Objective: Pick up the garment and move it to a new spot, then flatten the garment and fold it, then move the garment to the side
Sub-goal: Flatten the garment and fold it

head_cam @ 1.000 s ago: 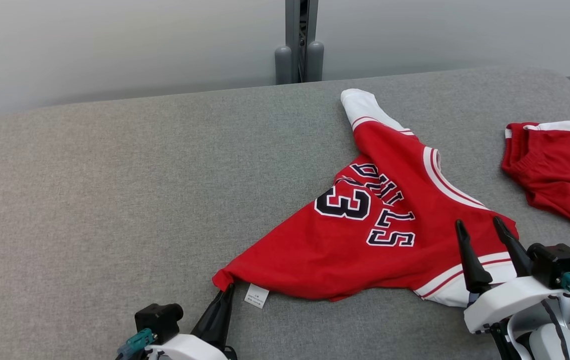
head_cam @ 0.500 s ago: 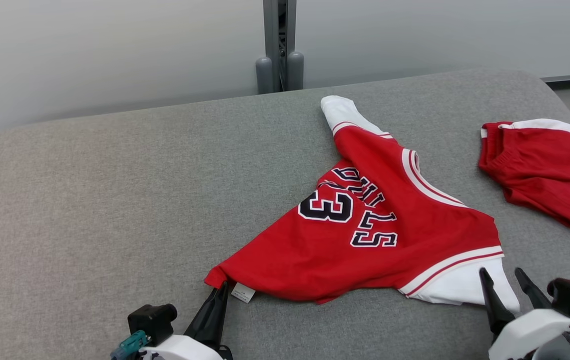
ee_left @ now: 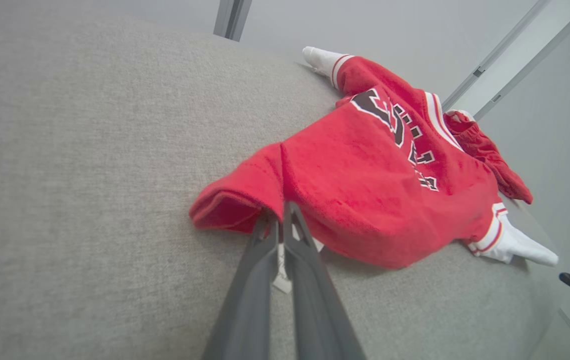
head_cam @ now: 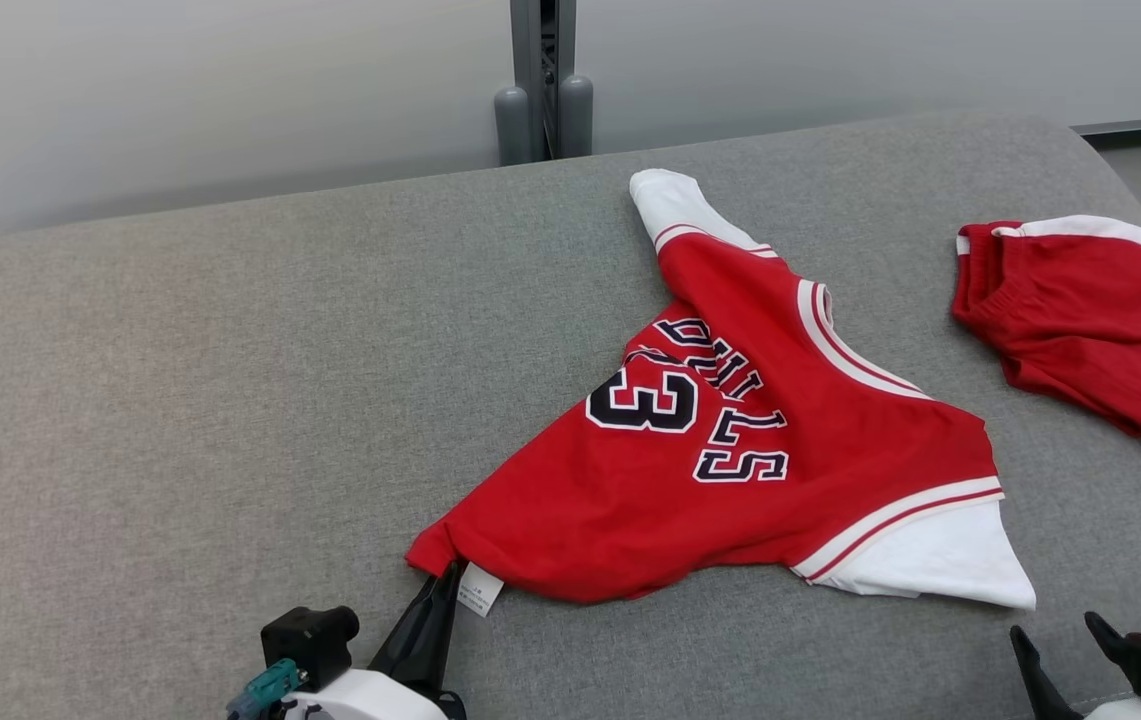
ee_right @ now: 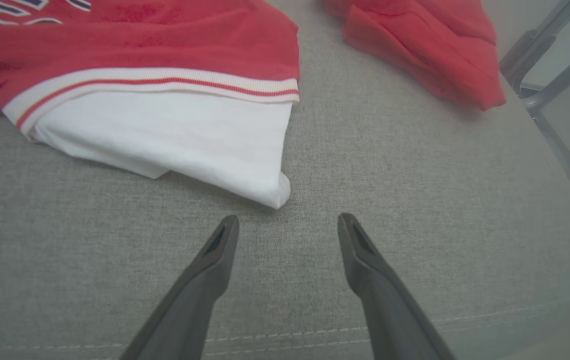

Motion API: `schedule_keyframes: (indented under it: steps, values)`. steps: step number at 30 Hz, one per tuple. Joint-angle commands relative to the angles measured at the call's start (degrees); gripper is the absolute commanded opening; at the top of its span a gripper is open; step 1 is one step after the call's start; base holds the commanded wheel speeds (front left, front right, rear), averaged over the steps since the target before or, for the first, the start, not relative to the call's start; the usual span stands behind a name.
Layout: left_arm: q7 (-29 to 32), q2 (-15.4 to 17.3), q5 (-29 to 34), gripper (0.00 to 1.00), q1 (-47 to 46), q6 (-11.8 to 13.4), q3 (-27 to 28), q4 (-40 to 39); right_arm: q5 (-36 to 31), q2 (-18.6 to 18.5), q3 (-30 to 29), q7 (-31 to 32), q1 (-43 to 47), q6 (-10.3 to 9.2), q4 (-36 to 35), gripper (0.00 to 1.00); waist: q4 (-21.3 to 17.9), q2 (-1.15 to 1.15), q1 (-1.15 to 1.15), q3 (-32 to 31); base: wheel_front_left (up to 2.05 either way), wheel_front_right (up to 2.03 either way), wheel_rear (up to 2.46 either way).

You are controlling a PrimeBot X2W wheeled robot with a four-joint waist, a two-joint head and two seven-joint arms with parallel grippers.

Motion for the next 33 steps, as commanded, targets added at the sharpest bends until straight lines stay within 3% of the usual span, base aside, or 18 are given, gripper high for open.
schedule_keyframes:
  steps: [1,10,24,25,26,27,28,29,30,33]
  values:
    - [-0.2,0.3,0.3,0.0,-0.5,-0.1,0.2,0.0,-0.3,-1.0,0.6,-0.5,0.2,0.0,0.4,1.0,-0.2,0.0,0.0,0.3,0.0,0.0,0.0]
    - [-0.2,0.3,0.8,0.0,-2.1,-0.1,-0.4,0.4,-8.4,-5.8,6.8,-4.2,-4.5,0.0,6.1,1.0,0.3,0.0,0.0,2.1,0.0,0.0,0.0]
    - [-0.2,0.4,1.2,0.0,-3.4,-0.1,-0.4,0.9,-13.8,-5.6,9.3,-10.3,-11.1,0.0,16.3,1.0,2.5,0.0,0.0,3.9,0.0,0.0,0.0]
    - [-0.2,0.4,1.2,0.0,-3.4,-0.1,-0.4,0.9,-13.8,-5.5,9.5,-10.5,-11.3,0.0,16.8,0.89,2.6,0.0,0.0,4.0,0.0,0.0,0.0]
    - [-0.2,0.5,1.2,0.0,-3.4,-0.1,-0.5,0.9,-13.9,-5.4,9.6,-10.7,-11.5,0.0,17.4,0.54,2.6,0.0,0.0,4.0,0.0,0.0,0.0]
    - [-0.2,0.5,1.2,0.0,-3.5,-0.1,-0.5,0.9,-13.8,-5.3,9.7,-10.7,-11.8,0.0,17.9,0.44,2.7,0.0,0.0,4.1,0.0,0.0,0.0]
    - [-0.2,0.5,1.2,0.0,-3.5,-0.1,-0.5,0.9,-13.7,-5.2,9.8,-10.9,-12.0,0.0,18.2,0.23,2.7,0.0,0.0,4.1,0.0,0.0,0.0]
    - [-0.2,0.5,1.3,0.0,-3.6,-0.1,-0.4,0.9,-13.6,-5.2,10.0,-11.1,-12.3,0.0,18.6,0.1,2.8,0.0,0.0,4.2,0.0,0.0,0.0]
    - [-0.2,0.5,1.3,0.0,-3.6,-0.1,-0.4,1.0,-13.5,-5.2,10.3,-11.2,-12.5,0.0,19.0,0.0,2.8,0.0,0.0,4.2,0.0,0.0,0.0]
    - [-0.2,0.5,1.4,0.0,-3.7,-0.1,-0.4,1.1,-12.9,-5.0,11.1,-11.3,-12.9,0.0,20.2,0.0,2.7,0.0,0.0,4.2,0.0,0.0,0.0]
